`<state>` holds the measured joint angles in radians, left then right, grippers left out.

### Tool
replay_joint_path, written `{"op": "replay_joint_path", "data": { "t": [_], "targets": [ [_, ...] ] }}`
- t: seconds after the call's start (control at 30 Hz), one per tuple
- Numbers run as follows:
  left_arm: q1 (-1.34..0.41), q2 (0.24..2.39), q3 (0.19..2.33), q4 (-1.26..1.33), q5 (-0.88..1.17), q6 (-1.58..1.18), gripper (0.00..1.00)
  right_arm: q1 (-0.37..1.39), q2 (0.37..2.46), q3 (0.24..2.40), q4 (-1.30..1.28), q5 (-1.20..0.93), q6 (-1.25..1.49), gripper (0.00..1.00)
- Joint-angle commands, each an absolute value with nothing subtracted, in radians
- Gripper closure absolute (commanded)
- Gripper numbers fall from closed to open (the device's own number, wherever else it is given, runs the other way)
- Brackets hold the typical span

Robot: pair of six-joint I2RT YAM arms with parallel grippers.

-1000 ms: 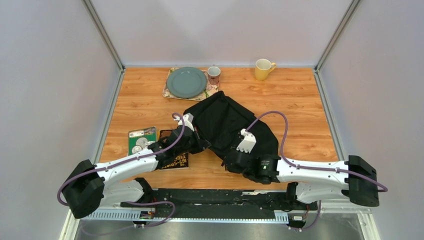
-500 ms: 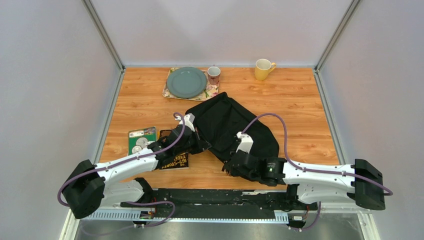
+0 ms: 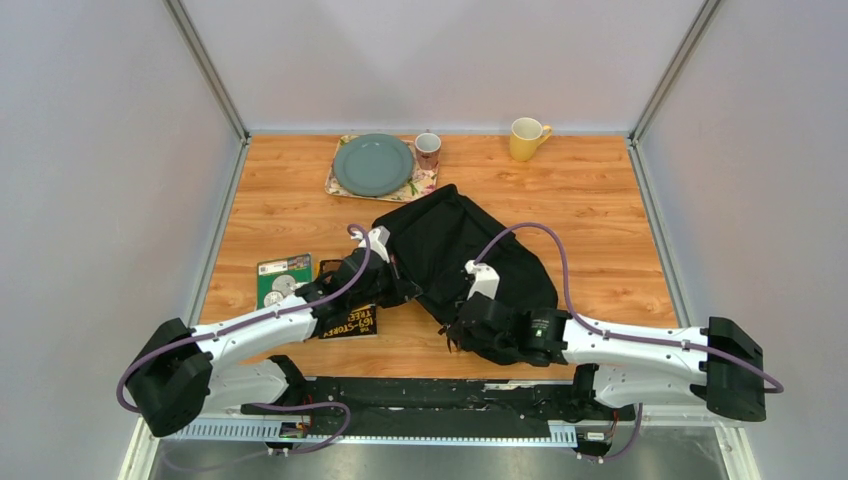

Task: Pack the student bag
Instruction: Unzip the student bag at the center of the board.

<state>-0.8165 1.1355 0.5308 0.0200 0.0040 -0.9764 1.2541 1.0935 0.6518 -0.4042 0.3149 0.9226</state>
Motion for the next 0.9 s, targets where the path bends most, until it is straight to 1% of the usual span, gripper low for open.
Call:
{"op": "replay_joint_path", "data": {
  "t": [0.0,0.43,0.5,0.63,0.7,0.87],
  "targets": [
    [-0.813,1.138,0.557,0.133,0.077,-0.994,1.00,1.238,1.103,0.657,-0.342,0.314,0.943,1.00],
    [-0.810,1.114,0.578,0.083,0.019,-0.957,1.00,1.235,1.118,0.652,-0.370,0.315,0.959,1.00],
    [-0.807,1.118,0.591,0.057,0.008,-0.930,1.00,1.236,1.123,0.673,-0.420,0.310,0.948,1.00],
    [-0.772,1.124,0.623,-0.001,-0.026,-0.868,1.00,1.236,1.118,0.690,-0.555,0.298,0.911,1.00],
    [-0.736,1.118,0.623,-0.058,-0.035,-0.836,1.00,1.235,1.102,0.675,-0.581,0.285,0.902,1.00],
    [-0.647,1.146,0.660,-0.090,0.066,-0.747,1.00,1.235,1.017,0.621,-0.597,0.204,0.881,1.00]
  ]
}}
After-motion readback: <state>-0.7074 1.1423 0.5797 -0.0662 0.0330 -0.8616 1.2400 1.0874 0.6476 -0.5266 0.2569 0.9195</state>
